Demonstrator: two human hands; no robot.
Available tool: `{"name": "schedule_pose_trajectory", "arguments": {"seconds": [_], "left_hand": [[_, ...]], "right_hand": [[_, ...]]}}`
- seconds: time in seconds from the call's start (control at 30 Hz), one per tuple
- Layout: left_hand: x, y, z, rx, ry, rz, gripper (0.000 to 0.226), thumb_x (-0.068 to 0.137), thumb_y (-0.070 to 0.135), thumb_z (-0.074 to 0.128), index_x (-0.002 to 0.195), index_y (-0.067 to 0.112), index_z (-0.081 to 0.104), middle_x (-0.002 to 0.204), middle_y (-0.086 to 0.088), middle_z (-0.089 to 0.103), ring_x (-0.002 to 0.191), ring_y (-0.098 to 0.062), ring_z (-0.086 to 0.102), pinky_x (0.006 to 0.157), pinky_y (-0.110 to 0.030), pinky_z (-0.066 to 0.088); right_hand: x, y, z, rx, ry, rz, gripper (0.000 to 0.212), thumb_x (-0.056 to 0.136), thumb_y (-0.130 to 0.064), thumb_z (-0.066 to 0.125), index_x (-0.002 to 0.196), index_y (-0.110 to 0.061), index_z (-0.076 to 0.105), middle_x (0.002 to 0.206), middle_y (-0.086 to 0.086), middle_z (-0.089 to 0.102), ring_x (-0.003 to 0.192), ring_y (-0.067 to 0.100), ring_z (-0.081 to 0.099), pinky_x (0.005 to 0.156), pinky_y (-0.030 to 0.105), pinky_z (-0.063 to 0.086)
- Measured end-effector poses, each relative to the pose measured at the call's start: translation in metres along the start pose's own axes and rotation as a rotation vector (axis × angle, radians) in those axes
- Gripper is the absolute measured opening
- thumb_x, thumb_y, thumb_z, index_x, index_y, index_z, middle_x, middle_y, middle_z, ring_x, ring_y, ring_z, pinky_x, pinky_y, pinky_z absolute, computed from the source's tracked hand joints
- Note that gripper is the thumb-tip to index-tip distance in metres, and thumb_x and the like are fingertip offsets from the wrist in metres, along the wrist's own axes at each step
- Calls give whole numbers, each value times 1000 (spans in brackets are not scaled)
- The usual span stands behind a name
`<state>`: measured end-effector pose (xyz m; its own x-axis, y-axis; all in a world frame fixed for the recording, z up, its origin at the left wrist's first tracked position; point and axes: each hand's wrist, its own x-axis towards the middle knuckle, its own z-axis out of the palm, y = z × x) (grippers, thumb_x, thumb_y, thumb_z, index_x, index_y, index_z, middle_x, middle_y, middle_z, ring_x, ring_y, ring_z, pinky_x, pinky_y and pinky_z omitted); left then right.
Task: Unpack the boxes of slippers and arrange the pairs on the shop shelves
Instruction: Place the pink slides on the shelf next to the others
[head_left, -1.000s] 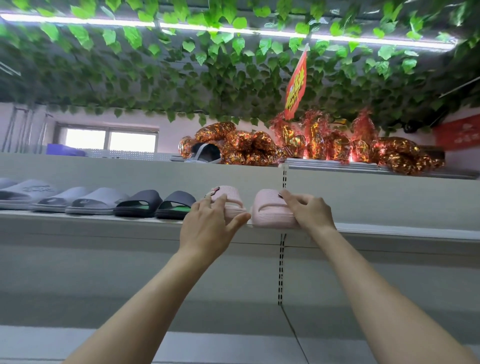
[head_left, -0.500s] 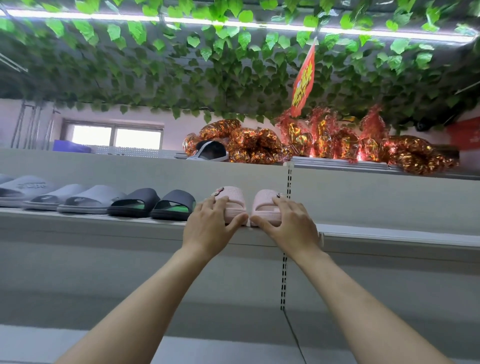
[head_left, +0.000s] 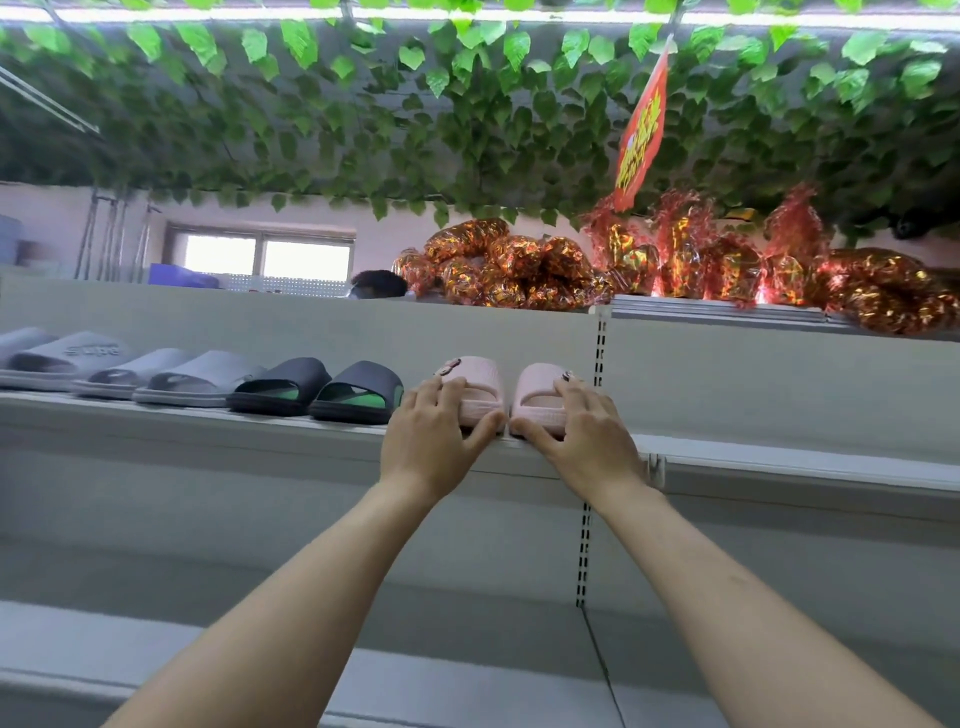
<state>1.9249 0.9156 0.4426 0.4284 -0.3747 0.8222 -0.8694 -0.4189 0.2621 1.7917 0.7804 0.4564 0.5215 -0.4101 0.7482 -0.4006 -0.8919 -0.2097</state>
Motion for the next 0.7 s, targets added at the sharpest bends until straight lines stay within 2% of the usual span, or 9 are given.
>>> {"name": "schedule_pose_trajectory", "arguments": {"seconds": [0.13, 0.33, 0.47, 0.63, 0.7], "left_hand": [[5, 5, -14, 9, -102, -51, 67, 94, 63, 46, 143, 16, 46, 142, -12, 52, 127, -33, 45, 103, -41, 37], [-8, -17, -75, -2, -122, -43, 62, 94, 52, 58, 143, 16, 47, 135, -15, 57, 125, -34, 50, 101, -46, 43], [-30, -52, -127, 13, -146, -44, 58, 91, 51, 63, 138, 19, 53, 132, -12, 60, 121, -33, 54, 96, -45, 48], [-67, -110, -205, 31, -142, -25, 51, 93, 51, 61, 132, 19, 56, 126, -12, 60, 114, -32, 57, 85, -40, 46], [-82, -137, -237, 50, -138, -24, 54, 94, 52, 59, 136, 18, 54, 132, -12, 59, 118, -33, 56, 90, -43, 47]], "right_hand": [[0, -15, -17, -88, -55, 24, 79, 93, -71, 41, 151, -17, 37, 159, 8, 36, 145, 27, 31, 113, 44, 34], [-14, -70, -58, -217, -79, -16, 54, 99, -42, 51, 146, -18, 46, 145, 10, 52, 133, 31, 43, 103, 43, 42], [-32, -130, -71, -232, -109, -66, 49, 99, -41, 53, 143, -18, 50, 139, 9, 57, 129, 30, 47, 101, 44, 43], [-65, -219, -66, -169, -102, -95, 51, 98, -41, 54, 145, -20, 49, 145, 7, 53, 133, 28, 44, 104, 41, 41], [-81, -257, -59, -150, -108, -107, 51, 99, -42, 53, 145, -19, 49, 145, 8, 53, 133, 29, 45, 104, 40, 40]]}}
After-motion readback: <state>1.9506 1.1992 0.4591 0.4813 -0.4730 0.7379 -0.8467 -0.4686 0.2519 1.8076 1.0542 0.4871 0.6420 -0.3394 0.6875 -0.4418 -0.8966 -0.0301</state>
